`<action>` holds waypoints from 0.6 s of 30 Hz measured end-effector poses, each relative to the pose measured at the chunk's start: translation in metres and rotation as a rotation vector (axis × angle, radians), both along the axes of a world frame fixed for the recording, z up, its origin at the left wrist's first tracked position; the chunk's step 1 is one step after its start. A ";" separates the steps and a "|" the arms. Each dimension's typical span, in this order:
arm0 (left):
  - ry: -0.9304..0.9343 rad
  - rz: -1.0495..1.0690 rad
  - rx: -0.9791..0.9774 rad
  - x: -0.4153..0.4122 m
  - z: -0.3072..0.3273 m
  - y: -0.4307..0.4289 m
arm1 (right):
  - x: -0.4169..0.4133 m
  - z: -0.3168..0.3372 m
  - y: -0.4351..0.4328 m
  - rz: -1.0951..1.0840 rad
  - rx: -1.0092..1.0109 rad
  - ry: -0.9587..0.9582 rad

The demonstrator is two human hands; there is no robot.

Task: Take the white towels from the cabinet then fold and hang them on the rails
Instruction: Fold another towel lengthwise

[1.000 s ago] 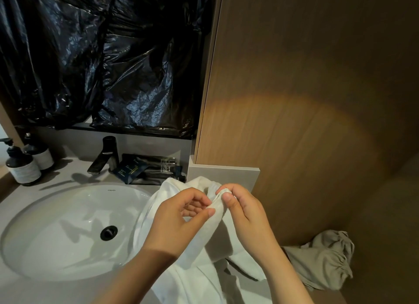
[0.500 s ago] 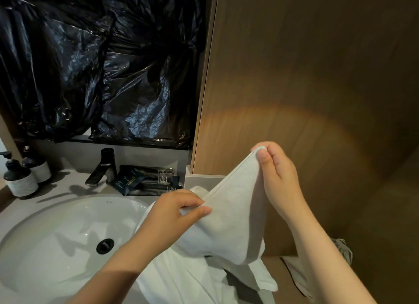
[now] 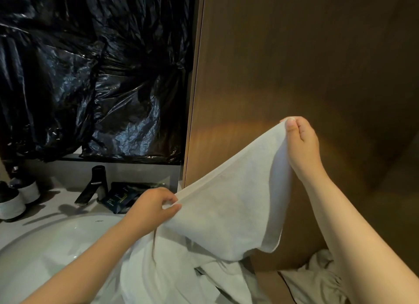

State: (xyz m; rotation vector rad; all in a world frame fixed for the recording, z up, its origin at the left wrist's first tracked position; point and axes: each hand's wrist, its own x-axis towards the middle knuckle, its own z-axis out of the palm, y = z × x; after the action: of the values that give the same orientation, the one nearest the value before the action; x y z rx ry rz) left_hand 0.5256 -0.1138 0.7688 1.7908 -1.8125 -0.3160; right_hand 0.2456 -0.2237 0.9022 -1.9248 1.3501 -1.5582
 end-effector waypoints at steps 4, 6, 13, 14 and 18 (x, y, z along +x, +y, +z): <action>-0.023 0.009 -0.012 0.012 0.005 -0.010 | -0.010 0.011 -0.012 -0.051 -0.003 -0.010; -0.015 0.037 -0.032 0.019 0.013 -0.017 | -0.015 0.016 -0.017 -0.078 -0.004 -0.021; 0.030 0.193 -0.281 0.036 0.083 -0.047 | -0.033 0.043 -0.032 -0.134 0.006 -0.154; 0.032 0.216 -0.333 0.038 0.096 -0.052 | -0.035 0.048 -0.034 -0.138 0.001 -0.171; 0.092 0.330 -0.485 0.037 0.153 -0.071 | -0.039 0.066 -0.043 -0.181 -0.046 -0.242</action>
State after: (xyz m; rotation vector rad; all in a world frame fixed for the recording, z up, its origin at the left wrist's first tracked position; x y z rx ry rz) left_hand 0.5625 -0.1845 0.9221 1.6509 -1.3519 0.1576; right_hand 0.2069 -0.2663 0.9680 -1.6120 1.4241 -1.8540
